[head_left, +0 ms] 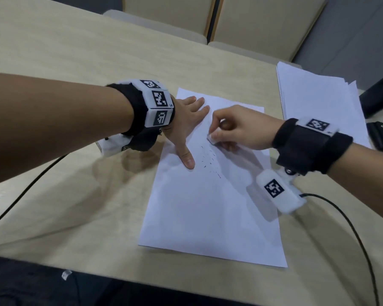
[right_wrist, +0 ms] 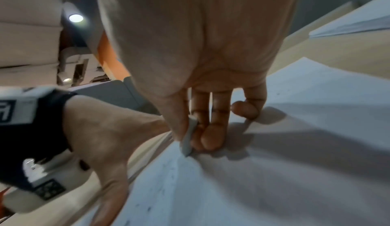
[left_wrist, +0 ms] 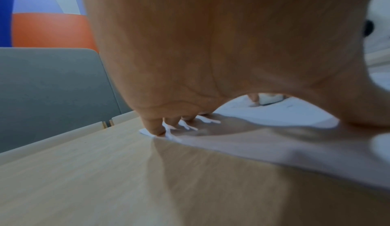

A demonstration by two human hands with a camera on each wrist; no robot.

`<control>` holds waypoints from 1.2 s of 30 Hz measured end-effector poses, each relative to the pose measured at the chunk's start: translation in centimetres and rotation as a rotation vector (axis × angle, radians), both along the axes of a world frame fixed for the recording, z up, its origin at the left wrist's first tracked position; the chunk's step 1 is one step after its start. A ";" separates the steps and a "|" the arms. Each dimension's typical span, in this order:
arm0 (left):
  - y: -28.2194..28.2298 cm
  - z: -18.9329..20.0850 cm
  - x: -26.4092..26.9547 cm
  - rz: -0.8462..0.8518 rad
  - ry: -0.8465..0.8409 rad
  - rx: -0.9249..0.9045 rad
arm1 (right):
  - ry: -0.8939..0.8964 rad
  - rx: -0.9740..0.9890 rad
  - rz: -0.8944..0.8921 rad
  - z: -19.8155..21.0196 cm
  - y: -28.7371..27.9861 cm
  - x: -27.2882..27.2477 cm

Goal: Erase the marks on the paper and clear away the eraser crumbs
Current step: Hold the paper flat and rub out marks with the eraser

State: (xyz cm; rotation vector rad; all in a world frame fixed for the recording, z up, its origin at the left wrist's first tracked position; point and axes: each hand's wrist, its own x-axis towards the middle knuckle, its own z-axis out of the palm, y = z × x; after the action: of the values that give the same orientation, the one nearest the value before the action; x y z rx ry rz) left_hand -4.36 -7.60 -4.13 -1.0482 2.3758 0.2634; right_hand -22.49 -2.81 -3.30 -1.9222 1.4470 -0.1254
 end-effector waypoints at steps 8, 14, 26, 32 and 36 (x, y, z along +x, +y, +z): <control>-0.3 -0.4 0.1 0.006 0.071 0.015 | -0.042 -0.154 -0.136 -0.6 -2.3 0.3; -0.5 -0.9 0.3 -0.007 0.068 -0.024 | -0.042 -0.100 -0.094 0.3 -2.8 0.1; -0.6 -0.8 0.1 0.010 0.095 -0.016 | -0.003 -0.185 -0.050 -0.2 -3.6 0.5; -0.1 -0.3 -0.2 0.027 0.061 -0.019 | -0.007 -0.054 -0.018 0.5 -3.2 0.4; -0.1 -0.4 -0.1 0.031 0.065 -0.026 | 0.004 -0.146 -0.044 0.0 -3.0 0.5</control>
State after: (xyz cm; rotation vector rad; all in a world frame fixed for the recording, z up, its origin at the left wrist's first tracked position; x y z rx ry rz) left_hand -4.43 -7.70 -4.50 -1.1051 2.4284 0.2832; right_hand -22.02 -5.85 -3.32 -2.0078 1.5204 -0.2539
